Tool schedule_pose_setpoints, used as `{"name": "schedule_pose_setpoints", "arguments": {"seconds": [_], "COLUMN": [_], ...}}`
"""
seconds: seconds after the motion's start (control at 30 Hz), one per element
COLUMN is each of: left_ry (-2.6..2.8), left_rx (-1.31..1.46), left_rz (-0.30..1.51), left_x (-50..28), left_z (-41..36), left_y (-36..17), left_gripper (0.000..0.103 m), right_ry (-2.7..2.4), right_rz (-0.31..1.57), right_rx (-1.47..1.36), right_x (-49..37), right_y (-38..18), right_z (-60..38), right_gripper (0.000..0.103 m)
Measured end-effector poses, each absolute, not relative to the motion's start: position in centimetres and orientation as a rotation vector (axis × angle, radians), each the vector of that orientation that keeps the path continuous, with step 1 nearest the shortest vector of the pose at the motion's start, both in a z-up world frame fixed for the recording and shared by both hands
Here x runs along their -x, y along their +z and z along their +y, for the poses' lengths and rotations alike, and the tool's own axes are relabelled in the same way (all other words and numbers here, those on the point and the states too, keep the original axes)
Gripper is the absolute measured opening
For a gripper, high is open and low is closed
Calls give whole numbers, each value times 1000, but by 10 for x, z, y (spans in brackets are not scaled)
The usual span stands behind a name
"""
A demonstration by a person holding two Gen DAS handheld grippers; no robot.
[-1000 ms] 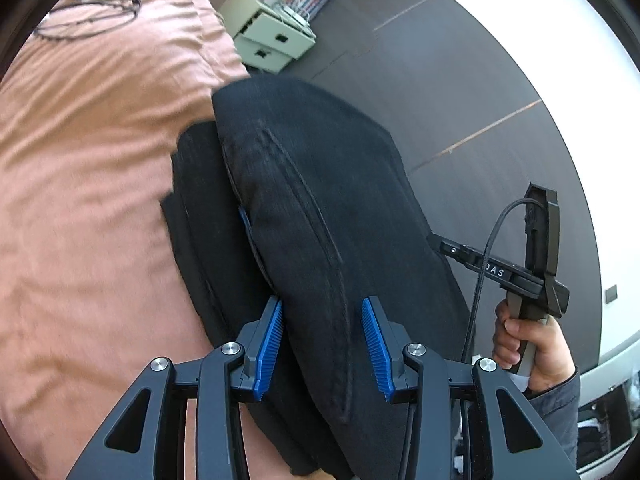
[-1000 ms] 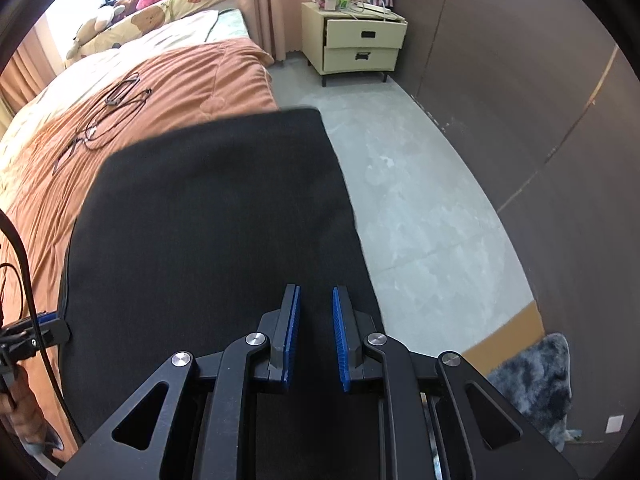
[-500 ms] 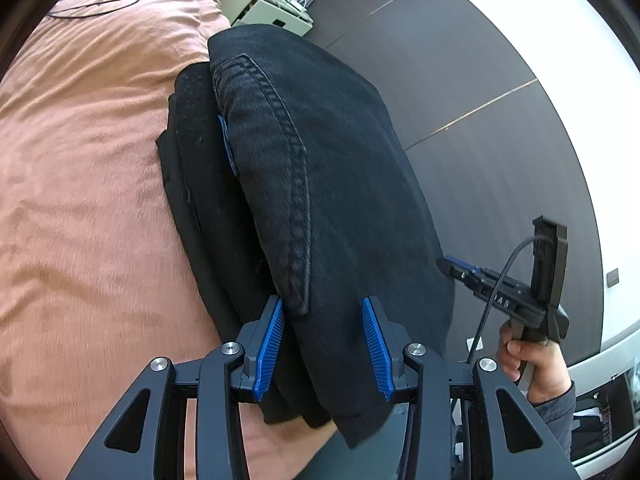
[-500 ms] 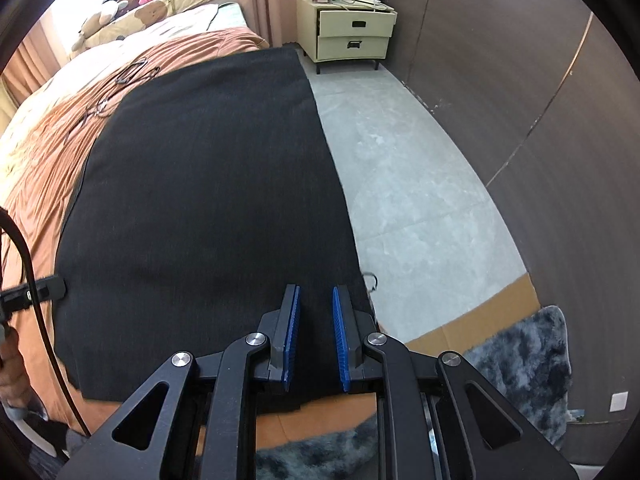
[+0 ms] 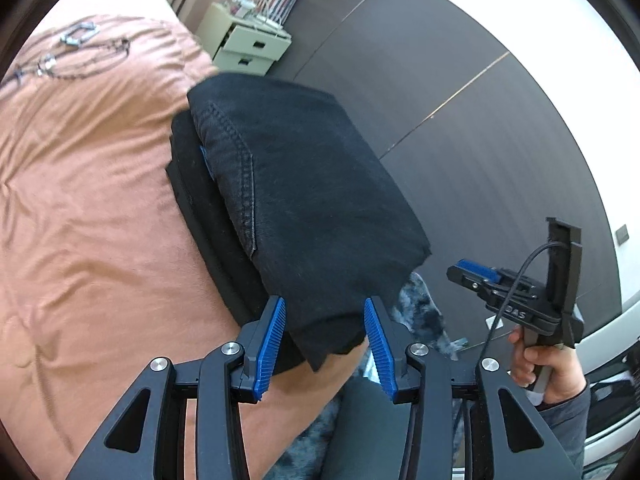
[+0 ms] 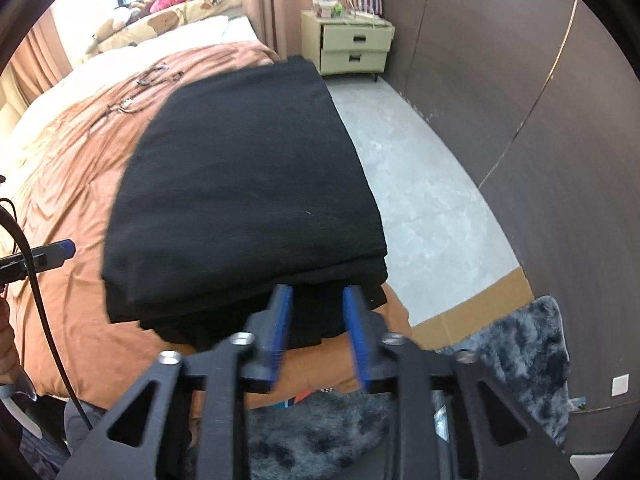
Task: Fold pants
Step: 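Open both tools and pull them back from the stack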
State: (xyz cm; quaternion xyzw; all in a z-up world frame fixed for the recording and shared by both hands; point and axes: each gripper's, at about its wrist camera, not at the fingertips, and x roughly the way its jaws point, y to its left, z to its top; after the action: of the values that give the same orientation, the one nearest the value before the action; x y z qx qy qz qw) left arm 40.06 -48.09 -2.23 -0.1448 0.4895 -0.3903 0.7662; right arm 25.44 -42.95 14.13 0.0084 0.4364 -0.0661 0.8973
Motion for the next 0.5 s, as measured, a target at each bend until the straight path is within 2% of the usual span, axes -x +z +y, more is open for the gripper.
{"name": "schedule_pose_setpoints", "arguments": {"seconds": [0.03,0.07,0.13,0.27,0.33,0.4,0.43,0.5], "left_ry": [-847,-845,-836,-830,-827,-813,-809,-804], "left_rx": [305,295,272,230,213,182,169,150], "left_rz": [1053,1041,1014,957,917,872,857,833], "left_x": [-397,-393,-384,-367,-356,-344,-339,-329], "left_z": [-478,-475,-469,-458,-451,-443,-440,-433], "left_y": [-18,-13,-2,17,30,42,46,55], "left_gripper": [46,46,58,73,90,99,103,102], "right_ry": [-141,-140,-134,-136,-121,-129,-130,-132], "right_rz": [889,876,856,817,798,784,777,761], "right_rx": [-9,-4,-4,-6,-17,-16,-15,-19], "right_x": [-249,-244,-233,-209,-197,-182,-176,-163], "right_y": [147,151,160,174,180,180,180,182], "right_z": [-424,-419,-409,-394,-385,-380,-377,-371], "right_gripper": [58,63,65,80,81,85,87,94]}}
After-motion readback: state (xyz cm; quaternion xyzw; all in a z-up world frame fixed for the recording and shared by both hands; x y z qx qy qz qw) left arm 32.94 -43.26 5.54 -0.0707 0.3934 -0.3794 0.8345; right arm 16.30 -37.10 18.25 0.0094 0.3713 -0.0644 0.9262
